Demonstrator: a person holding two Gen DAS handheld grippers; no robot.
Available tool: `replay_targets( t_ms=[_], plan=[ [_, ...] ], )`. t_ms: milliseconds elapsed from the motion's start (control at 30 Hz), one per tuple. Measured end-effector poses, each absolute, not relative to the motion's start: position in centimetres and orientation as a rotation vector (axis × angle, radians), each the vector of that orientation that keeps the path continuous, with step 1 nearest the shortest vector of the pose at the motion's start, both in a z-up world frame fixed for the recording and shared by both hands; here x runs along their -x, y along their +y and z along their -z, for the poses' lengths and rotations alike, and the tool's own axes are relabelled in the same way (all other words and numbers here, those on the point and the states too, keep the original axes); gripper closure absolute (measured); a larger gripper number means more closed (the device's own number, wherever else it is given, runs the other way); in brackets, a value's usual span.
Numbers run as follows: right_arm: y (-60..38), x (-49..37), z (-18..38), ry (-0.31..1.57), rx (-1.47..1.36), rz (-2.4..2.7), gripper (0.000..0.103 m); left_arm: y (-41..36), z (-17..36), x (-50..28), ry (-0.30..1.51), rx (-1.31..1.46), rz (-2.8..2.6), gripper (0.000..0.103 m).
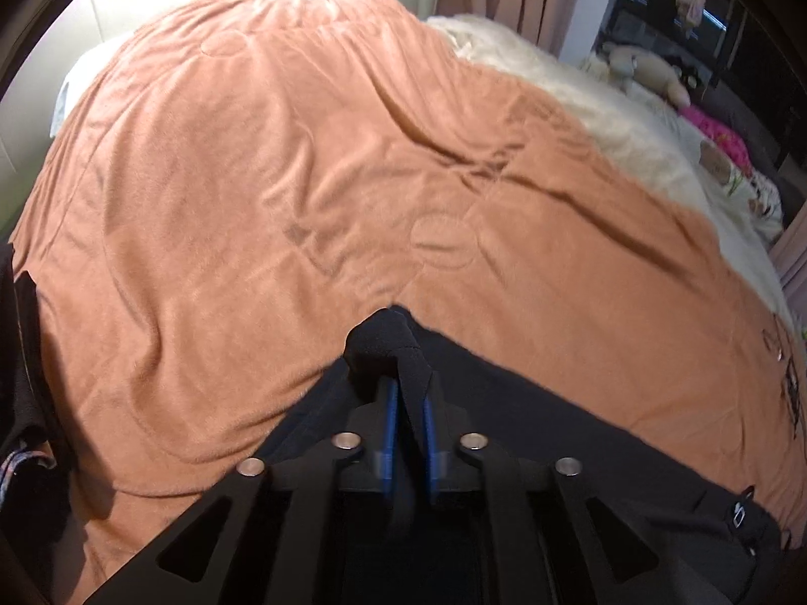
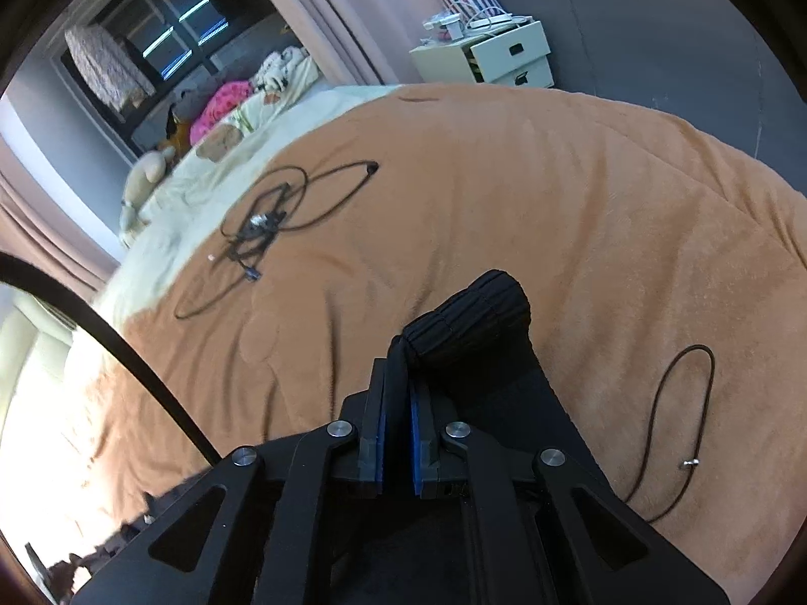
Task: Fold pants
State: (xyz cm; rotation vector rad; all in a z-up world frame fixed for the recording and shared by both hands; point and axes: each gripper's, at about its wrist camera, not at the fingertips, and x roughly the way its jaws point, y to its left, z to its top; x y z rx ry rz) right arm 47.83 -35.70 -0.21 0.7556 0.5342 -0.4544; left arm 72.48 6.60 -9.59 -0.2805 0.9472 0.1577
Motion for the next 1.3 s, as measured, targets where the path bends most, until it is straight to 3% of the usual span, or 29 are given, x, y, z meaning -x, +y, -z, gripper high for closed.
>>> replay_targets(
  t_ms=[33,67,100,133,200,500,633,700,1300],
  plan=[
    [-35.6,-48.2,0.0,0.535,-0.755,0.438,0.085,6.5,9.6,-72.3,0.949,0.276,-0.148,0.058],
    [-35.5,-48.2,-0.2,0.526,-0.749,0.416,0.076,6.5,9.5,-71.7,0.938,0.270,-0.140,0.047],
    [-35.2,-48.1,-0.7,0.516,-0.731,0.399,0.053,6.6,9.3,-71.2,0.919,0.269,-0.139,0.035],
    [-34.9,-47.7,-1.0,0.501,-0.716,0.381,0.036,6.7,9.0,-70.5,0.898,0.269,-0.138,0.032],
    [-33.8,-47.1,-2.1,0.478,-0.659,0.389,0.022,7.0,8.6,-69.5,0.893,0.274,-0.131,0.031],
    [-26.8,-47.9,-6.4,0.526,-0.359,0.235,0.022,7.9,7.9,-65.4,0.917,0.234,-0.108,0.031],
    [-23.9,-49.9,-6.9,0.604,-0.285,0.109,0.042,8.6,8.2,-64.0,0.936,0.242,-0.123,0.031],
    [-22.1,-51.5,-7.0,0.647,-0.248,0.046,0.044,8.7,8.3,-63.1,0.942,0.246,-0.121,0.031],
    [-11.9,-63.6,-5.8,0.876,0.115,-0.271,0.044,9.4,11.2,-60.3,1.025,0.216,-0.154,0.031]
  ],
)
